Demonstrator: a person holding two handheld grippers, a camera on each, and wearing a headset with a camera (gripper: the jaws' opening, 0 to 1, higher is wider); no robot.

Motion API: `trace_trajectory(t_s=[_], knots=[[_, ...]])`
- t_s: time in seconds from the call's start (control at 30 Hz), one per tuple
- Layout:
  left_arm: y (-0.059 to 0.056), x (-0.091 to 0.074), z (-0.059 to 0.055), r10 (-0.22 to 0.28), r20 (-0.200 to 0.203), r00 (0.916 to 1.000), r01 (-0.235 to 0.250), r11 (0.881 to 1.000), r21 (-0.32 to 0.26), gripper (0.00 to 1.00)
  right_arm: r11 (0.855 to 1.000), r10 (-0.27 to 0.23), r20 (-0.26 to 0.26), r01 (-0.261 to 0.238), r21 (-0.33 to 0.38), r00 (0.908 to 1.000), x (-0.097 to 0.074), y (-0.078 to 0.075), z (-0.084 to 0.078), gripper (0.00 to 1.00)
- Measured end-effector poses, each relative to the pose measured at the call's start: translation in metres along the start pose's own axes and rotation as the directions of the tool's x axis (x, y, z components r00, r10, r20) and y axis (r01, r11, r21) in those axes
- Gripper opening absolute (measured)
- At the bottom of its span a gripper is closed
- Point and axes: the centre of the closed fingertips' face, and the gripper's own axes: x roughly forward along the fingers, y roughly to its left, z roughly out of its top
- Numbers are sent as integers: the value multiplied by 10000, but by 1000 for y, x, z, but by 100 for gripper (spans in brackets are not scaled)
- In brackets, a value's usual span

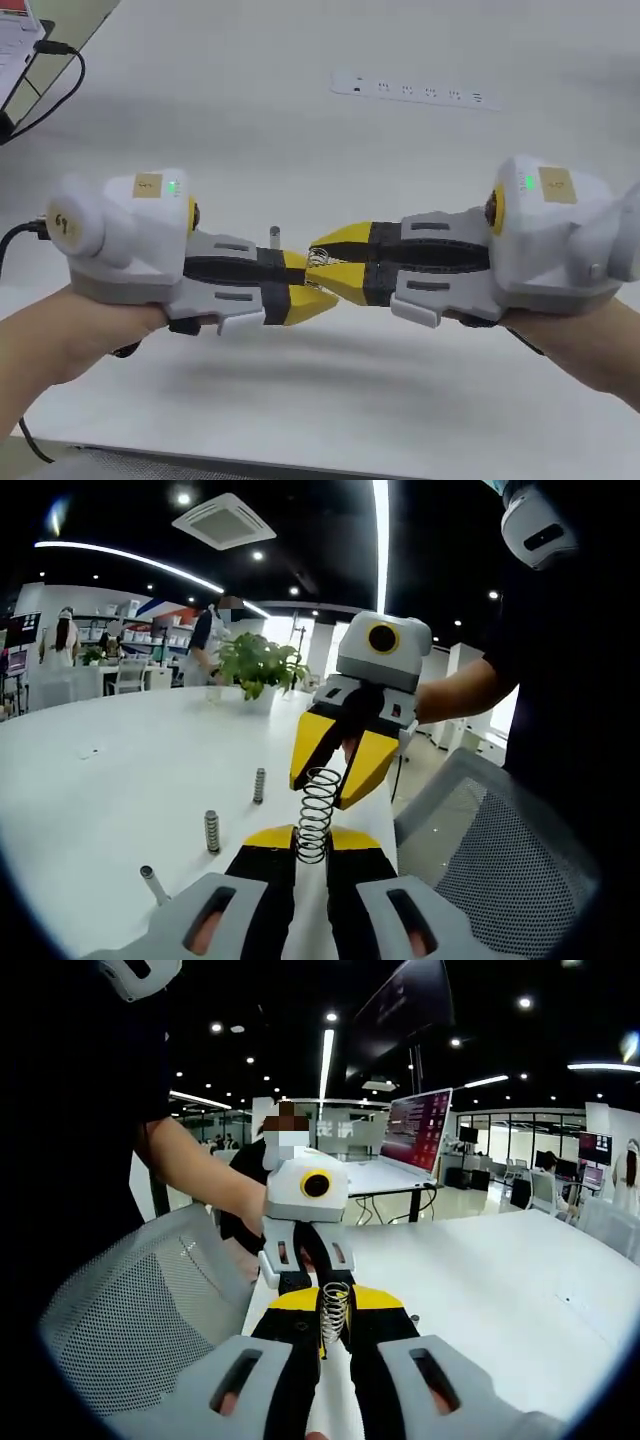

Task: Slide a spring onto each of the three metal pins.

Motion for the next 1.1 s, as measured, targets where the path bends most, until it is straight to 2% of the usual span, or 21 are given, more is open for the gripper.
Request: trace_trajectory(t_s=[0.53,0.73,1.1], knots=[[4,-3,1,160,2,9999,-160,9996,-217,9,9999,-119,-172,118,-75,9998,3,-3,1,7],[5,-5,-3,245,-170,9996,-249,9995,-189,14,9995,-299,-297,295,-140,9991,1,-8,-1,7],[16,-17,-8,895,-288,9956,-899,9959,-104,32,9985,-522,-383,517,-153,9979,-2,-12,-2,8]])
